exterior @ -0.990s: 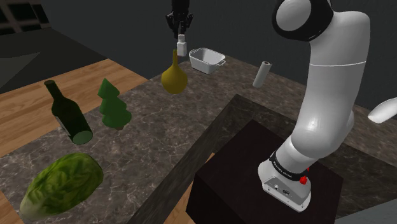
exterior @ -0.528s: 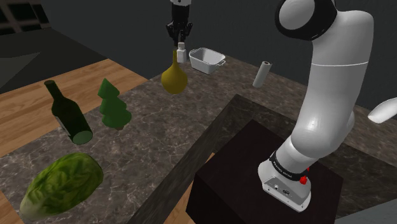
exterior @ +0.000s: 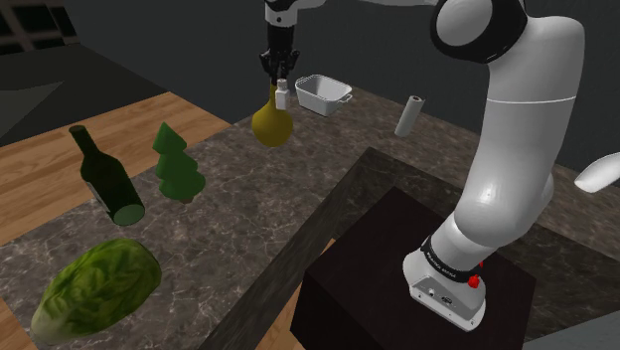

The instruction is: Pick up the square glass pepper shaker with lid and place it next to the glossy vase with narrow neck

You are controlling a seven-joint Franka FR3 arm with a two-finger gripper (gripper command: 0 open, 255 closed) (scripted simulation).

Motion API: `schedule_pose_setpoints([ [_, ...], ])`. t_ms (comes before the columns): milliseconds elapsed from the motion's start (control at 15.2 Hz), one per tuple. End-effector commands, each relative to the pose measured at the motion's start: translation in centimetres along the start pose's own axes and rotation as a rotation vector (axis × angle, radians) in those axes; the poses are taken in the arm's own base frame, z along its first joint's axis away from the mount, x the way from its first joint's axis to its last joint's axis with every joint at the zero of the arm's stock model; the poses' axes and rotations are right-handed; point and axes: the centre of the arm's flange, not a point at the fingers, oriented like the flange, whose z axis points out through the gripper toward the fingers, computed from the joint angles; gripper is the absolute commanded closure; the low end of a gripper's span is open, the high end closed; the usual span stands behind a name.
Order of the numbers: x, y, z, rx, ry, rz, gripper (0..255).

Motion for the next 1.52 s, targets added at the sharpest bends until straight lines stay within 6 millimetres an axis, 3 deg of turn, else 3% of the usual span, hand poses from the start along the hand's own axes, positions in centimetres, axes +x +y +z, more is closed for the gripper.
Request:
schedule_pose_setpoints([
  [0,0.0,0.1,1.1,0.0,0.0,0.0,255],
  [1452,0.0,0.0,12.7,0.0,0.0,0.0,255],
])
